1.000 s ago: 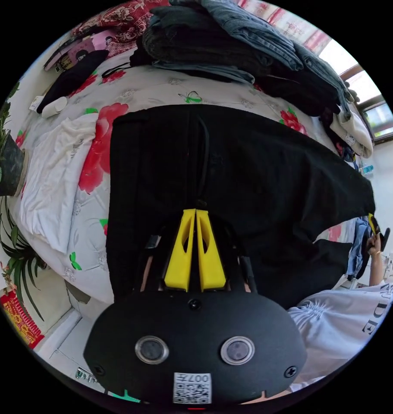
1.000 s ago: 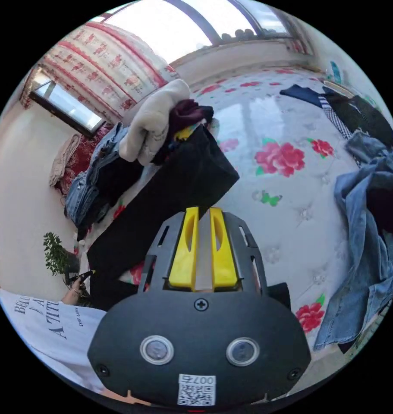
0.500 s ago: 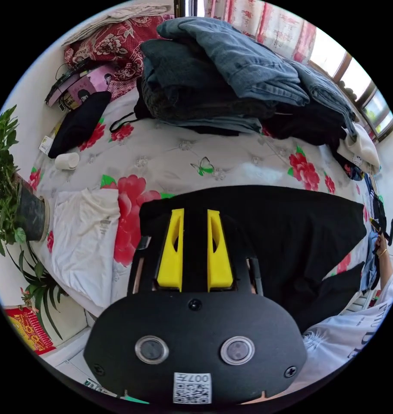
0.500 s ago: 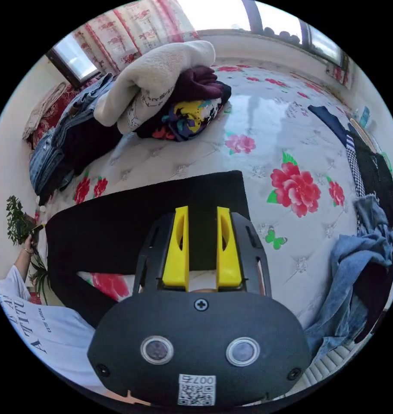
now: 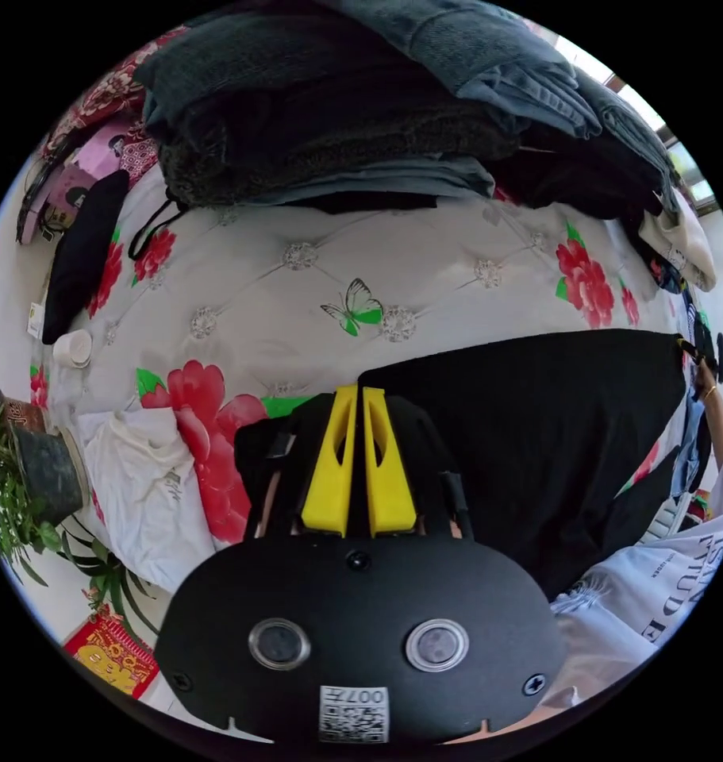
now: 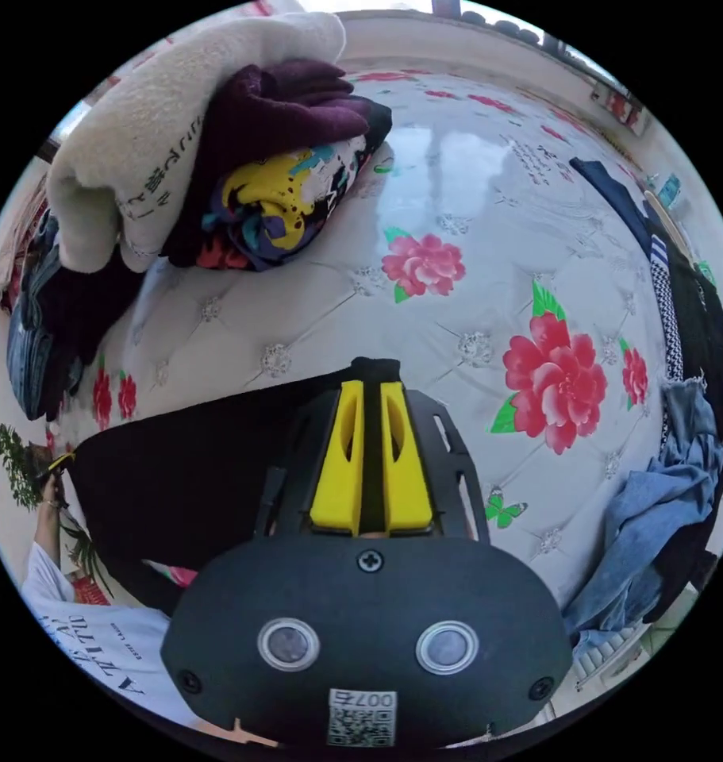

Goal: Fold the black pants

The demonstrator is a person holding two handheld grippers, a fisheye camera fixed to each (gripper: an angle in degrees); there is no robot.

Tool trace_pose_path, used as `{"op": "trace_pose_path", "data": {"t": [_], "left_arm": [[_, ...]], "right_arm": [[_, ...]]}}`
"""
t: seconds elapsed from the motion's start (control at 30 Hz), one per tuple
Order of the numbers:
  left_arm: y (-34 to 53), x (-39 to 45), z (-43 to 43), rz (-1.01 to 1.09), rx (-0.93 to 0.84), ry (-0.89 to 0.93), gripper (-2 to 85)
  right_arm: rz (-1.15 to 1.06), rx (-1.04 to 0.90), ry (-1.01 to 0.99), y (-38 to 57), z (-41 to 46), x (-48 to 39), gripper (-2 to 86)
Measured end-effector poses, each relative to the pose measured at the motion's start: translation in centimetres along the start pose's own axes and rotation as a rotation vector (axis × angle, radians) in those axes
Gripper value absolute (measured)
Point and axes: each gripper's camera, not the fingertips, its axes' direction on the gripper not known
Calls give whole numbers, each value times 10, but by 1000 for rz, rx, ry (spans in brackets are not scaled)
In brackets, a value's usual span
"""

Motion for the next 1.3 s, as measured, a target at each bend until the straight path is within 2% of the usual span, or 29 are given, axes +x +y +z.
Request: {"op": "trace_pose_path", "data": {"t": [0.07,0.27,0.47,0.6,0.7,0.77,0.87,0.93,1.1,1.3], "left_arm": [[16,-9,-26,-27,75,51,-8],[103,-27,-126,-62,305,132,-9],[236,-34,-200,-94,538,210,-9],[345,-35,-211,-174,640,261,-9],[410,-37,-178,-284,573,256,-10],[437,-40,-140,-377,458,258,-10],[467,-56,-72,-554,286,360,-10],[469,-61,-53,-596,228,375,-10],[432,-66,-91,-457,279,339,-10],[428,-60,-144,-365,422,338,-10]], "right_arm": [[-30,138,-70,18,-37,0,14],[-136,391,-254,87,-146,6,3],[-267,547,-285,201,-236,16,2],[-299,597,-298,292,-264,33,1],[-301,530,-251,366,-253,48,0],[-258,352,-202,409,-211,60,0],[-153,107,-219,440,-139,76,0],[-90,54,-267,444,-119,85,0],[-141,233,-333,406,-168,81,0],[-378,551,-292,369,-281,47,2]]}}
